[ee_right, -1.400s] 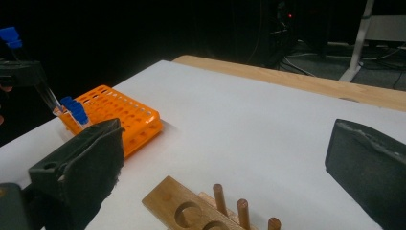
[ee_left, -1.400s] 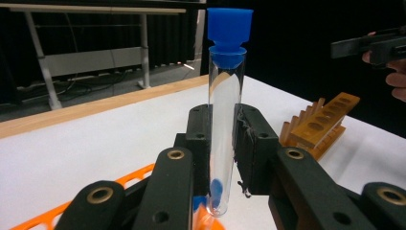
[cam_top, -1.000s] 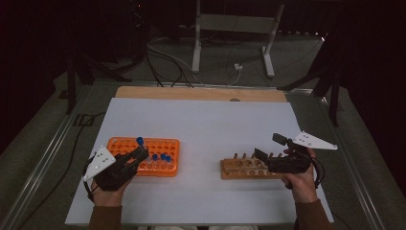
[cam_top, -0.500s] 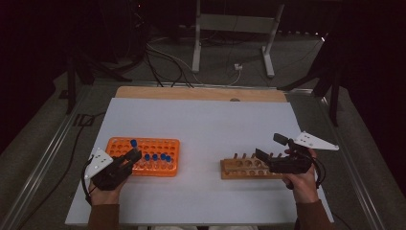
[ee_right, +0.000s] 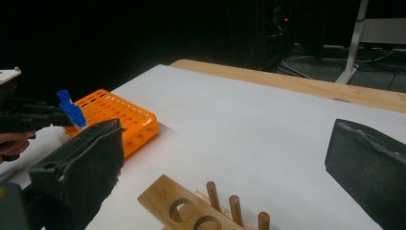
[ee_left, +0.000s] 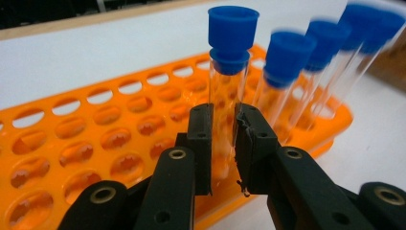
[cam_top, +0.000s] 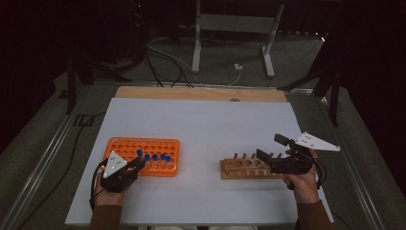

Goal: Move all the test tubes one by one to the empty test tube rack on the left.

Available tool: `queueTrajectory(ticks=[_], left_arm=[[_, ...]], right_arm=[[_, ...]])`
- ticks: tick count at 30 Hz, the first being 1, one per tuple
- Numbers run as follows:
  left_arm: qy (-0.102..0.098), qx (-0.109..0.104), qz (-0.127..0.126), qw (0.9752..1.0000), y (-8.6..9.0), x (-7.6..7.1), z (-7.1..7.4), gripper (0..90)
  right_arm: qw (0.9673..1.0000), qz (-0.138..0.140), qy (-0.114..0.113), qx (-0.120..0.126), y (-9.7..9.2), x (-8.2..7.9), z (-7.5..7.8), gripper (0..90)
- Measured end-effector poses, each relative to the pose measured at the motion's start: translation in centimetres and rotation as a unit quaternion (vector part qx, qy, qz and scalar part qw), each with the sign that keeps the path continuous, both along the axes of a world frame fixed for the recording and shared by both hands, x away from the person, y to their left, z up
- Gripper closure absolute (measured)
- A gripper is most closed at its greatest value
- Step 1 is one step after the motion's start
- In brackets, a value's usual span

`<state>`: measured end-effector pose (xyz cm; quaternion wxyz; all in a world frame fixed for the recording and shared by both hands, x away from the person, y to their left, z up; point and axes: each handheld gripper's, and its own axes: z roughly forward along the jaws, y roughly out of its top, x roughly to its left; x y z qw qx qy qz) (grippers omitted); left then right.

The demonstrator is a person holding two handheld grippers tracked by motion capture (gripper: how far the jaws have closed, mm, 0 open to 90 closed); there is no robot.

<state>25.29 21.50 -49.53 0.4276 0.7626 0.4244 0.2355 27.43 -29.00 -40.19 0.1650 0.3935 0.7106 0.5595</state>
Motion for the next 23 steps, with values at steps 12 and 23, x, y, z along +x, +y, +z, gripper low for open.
queueTrajectory(ticks=[12,23], left_arm=[[-0.064,-0.094,0.08,0.9903,3.5,-2.7,2.5,25.6],[-0.101,-0.106,0.133,0.9802,6.0,-4.0,4.2,1.0]], right_arm=[[0.9957,-0.048,-0.045,-0.064,-2.1,-1.4,-3.7,0.0],[0.9959,-0.055,-0.06,-0.039,-3.0,-2.0,-5.1,0.0]])
